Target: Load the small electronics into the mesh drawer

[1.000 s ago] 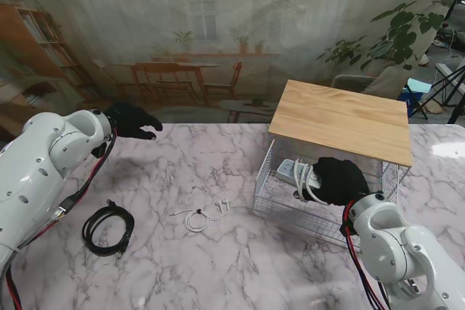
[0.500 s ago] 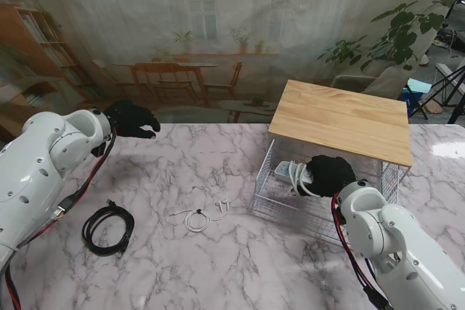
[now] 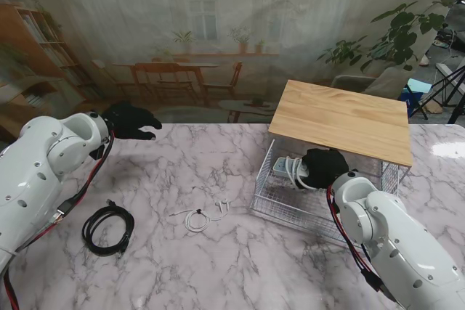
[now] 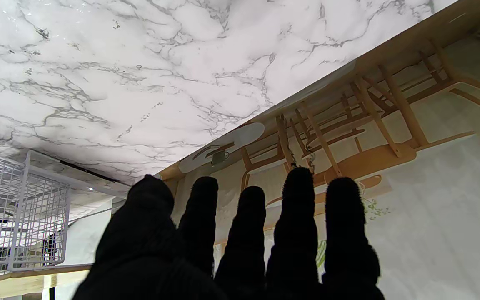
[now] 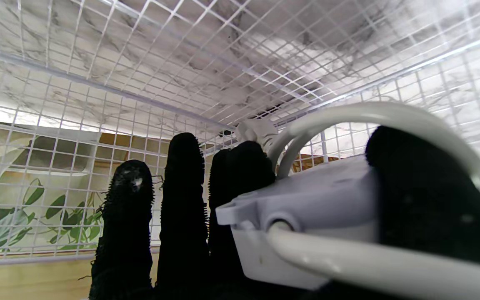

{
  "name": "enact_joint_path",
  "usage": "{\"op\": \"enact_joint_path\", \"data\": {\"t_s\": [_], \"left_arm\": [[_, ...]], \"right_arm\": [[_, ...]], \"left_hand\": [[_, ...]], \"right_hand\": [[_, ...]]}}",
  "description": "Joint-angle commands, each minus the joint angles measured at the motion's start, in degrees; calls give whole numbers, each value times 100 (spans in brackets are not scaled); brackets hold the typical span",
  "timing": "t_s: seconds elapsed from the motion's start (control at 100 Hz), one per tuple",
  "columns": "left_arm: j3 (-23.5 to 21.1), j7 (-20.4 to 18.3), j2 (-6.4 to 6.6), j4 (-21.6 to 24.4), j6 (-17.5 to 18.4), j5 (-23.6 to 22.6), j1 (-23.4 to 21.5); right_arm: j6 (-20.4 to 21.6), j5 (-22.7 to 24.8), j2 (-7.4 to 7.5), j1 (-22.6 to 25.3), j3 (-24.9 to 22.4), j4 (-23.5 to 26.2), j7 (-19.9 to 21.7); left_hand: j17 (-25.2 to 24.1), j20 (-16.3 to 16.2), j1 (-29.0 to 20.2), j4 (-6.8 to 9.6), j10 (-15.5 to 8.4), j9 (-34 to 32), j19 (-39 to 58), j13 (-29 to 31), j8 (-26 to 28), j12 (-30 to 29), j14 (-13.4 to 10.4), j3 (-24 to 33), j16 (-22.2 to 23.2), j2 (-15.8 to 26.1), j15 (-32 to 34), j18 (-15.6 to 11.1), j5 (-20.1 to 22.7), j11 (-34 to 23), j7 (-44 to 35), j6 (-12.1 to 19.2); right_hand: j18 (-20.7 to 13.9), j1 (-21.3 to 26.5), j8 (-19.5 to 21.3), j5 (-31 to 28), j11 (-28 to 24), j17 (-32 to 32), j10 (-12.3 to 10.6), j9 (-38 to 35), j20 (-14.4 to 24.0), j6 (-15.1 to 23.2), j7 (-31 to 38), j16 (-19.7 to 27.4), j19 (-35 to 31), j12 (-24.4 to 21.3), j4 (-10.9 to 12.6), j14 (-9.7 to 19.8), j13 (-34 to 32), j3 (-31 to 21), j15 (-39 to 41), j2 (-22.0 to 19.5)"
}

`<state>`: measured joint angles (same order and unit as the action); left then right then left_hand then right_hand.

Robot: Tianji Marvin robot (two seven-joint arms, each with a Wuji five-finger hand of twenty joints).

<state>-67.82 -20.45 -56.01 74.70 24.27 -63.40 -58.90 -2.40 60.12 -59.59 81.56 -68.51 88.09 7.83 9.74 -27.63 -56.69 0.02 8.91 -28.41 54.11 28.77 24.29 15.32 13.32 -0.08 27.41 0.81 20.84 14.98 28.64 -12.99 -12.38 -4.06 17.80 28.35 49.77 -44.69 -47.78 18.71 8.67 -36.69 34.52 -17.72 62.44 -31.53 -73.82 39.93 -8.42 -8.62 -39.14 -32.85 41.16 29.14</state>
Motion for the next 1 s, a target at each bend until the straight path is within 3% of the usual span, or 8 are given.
{"op": "enact_joint_path", "data": {"t_s": [0.0,0.17,0.27,0.36,0.44,0.74,0.91,0.99], "left_arm": [[9,-55,5,-6,50,-28,15],[19,-43,7,-28,74,-38,29],[60,-53,9,-42,90,-31,46],[120,82,6,-104,168,-52,80],[137,151,2,-106,217,-67,84],[192,160,9,-79,317,-118,109],[218,135,13,-76,326,-129,113],[223,122,15,-71,336,-135,113]], "right_arm": [[-45,-9,-10,-86,41,-55,7],[-57,161,13,-251,234,-350,-75],[-11,398,51,-278,289,-415,-32],[-41,473,63,-284,323,-445,0],[-88,547,70,-273,335,-454,11],[-442,872,94,-177,344,-321,278],[-489,887,98,-149,326,-253,410],[-429,863,104,-142,300,-231,462]], "left_hand": [[-71,65,-35,8,61,202,-124,-110,-78,1,21,-72,-53,349,-89,-29,-152,-34,82,-154],[-74,64,-21,9,63,202,-125,-109,-111,-3,10,-76,-54,342,-90,-25,-148,-32,73,-148],[-77,64,20,11,70,273,-125,-120,-130,-13,15,-89,-56,314,-96,-26,-167,-2,76,-149],[-41,43,88,32,86,600,-81,-115,-146,-21,-6,-76,-17,284,-40,-92,-207,33,70,-140],[-31,35,102,36,78,604,-62,-93,-142,-19,-17,-71,-1,285,-14,-98,-174,12,44,-139],[-26,30,117,43,68,564,-46,-57,-147,-25,-20,-61,15,276,8,-95,-174,-26,11,-137],[-13,29,111,42,57,527,-40,-22,-153,-28,-22,-59,22,285,18,-84,-176,-38,0,-139],[-5,27,105,41,54,511,-33,-5,-155,-28,-15,-59,26,282,24,-86,-166,-43,-7,-145]], "right_hand": [[-128,1030,-57,-140,-340,-105,-425,-10,-69,1560,521,51,84,-21,46,63,98,-1251,92,-1401],[-100,976,-229,74,-286,-233,-456,122,-134,2031,440,137,299,-119,5,75,209,-986,-64,-1475],[-55,798,-998,815,-87,-392,-485,349,-171,2431,140,266,491,-365,-11,99,328,-589,-291,-1298],[-29,231,-1764,1120,33,-471,-465,562,-168,2059,-627,257,545,-514,26,103,409,-529,-295,-1222],[58,-542,-1816,1322,250,-600,-413,909,-179,1718,-1791,299,644,-793,352,106,564,-823,-398,-1104],[554,-1760,-2934,3080,1084,-1001,-284,2263,-113,1077,-3857,581,920,-2043,13,72,1044,69,-1119,-379],[638,-1013,-2880,3527,935,-1071,-271,2602,24,933,-3789,586,929,-2095,451,115,1100,-303,-1200,-97],[685,-726,-2598,3658,818,-1077,-270,2687,81,929,-3609,591,966,-2113,772,144,1105,-1399,-1213,274]]}}
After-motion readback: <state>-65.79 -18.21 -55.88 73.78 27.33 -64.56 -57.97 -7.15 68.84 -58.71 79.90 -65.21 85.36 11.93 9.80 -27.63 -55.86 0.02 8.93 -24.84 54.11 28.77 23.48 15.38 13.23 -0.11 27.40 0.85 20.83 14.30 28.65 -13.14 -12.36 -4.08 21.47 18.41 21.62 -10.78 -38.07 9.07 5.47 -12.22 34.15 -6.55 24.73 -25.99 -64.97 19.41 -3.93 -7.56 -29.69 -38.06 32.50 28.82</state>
